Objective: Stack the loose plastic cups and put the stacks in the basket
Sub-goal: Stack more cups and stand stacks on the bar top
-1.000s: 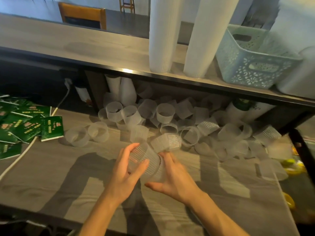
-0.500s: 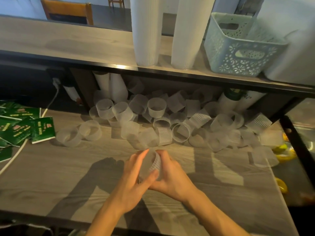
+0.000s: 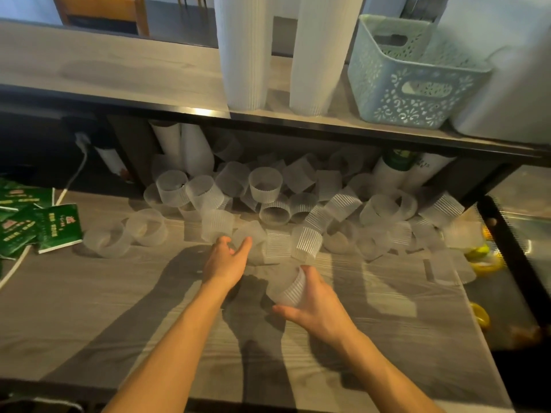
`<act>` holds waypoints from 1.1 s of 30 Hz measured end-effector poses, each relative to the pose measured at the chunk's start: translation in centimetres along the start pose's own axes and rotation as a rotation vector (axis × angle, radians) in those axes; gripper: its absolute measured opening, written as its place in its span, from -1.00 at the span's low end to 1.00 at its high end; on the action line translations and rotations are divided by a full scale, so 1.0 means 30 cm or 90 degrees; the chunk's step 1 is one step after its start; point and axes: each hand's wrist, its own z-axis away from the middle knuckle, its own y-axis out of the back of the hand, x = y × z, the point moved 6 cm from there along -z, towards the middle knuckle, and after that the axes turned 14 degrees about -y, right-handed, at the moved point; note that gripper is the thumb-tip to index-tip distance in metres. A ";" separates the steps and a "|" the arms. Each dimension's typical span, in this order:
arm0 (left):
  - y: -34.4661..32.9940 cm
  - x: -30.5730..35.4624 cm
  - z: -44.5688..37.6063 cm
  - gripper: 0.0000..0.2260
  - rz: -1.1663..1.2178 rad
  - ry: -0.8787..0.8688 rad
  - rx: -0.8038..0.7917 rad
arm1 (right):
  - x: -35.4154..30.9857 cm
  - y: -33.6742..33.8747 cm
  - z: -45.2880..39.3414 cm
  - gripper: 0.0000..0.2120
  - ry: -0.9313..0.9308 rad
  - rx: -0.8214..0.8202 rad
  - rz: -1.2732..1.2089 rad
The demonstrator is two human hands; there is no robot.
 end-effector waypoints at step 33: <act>0.038 0.088 0.240 -0.25 0.357 -0.186 -0.064 | -0.096 -0.036 0.012 -0.21 0.082 -0.011 -0.049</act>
